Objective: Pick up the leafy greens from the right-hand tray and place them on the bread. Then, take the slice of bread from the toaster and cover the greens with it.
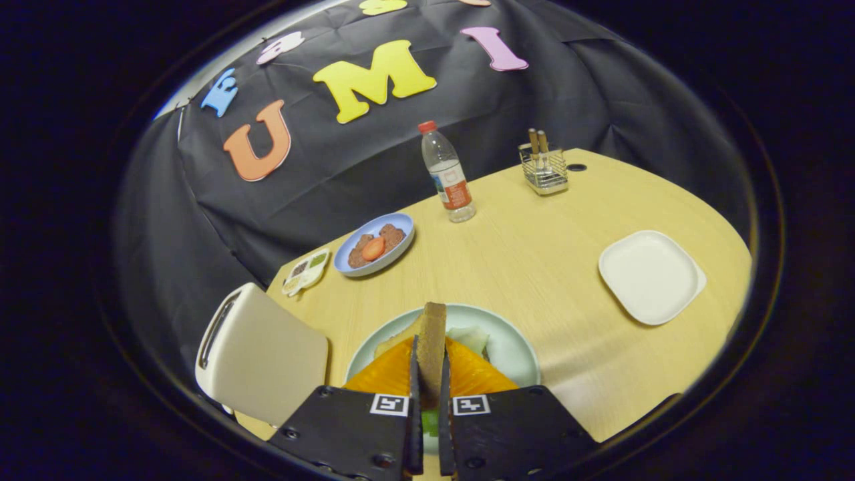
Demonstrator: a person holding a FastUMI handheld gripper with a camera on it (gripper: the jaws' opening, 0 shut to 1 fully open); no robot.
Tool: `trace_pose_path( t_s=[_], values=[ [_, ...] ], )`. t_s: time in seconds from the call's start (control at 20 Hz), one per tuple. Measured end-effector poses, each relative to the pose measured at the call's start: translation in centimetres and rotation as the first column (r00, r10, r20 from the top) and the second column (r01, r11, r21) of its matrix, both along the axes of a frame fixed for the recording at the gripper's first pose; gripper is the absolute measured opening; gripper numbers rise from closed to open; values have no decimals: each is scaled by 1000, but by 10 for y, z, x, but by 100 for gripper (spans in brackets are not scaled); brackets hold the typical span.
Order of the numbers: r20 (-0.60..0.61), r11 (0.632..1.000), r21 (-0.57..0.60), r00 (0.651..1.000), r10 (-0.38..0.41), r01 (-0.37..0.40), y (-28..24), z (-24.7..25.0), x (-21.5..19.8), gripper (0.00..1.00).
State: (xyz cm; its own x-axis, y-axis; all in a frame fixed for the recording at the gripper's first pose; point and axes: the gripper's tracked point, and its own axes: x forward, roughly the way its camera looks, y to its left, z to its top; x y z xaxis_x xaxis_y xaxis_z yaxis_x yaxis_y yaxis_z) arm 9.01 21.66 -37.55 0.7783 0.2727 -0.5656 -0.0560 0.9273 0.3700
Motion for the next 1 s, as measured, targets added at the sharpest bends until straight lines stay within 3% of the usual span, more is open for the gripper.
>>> trace_pose_path(
  t_s=[0.3, 0.35, 0.45, 0.65, 0.7, 0.75, 1.0],
  values=[
    [-2, 997, -60, 999, 41, -41, -14, -19, 1, 21],
    [-7, 997, -62, 999, 49, -49, -16, -18, -1, 32],
    [-22, 995, -79, 998, 65, -67, -20, -27, 0, 36],
    [-30, 989, -110, 995, 98, -100, -32, -29, -5, 59],
    [-20, 987, -116, 994, 110, -112, -34, -26, -6, 60],
    [-5, 985, -124, 993, 121, -120, -38, -21, -7, 75],
    [121, 975, -154, 977, 178, -158, -52, 35, -4, 92]
  ],
)
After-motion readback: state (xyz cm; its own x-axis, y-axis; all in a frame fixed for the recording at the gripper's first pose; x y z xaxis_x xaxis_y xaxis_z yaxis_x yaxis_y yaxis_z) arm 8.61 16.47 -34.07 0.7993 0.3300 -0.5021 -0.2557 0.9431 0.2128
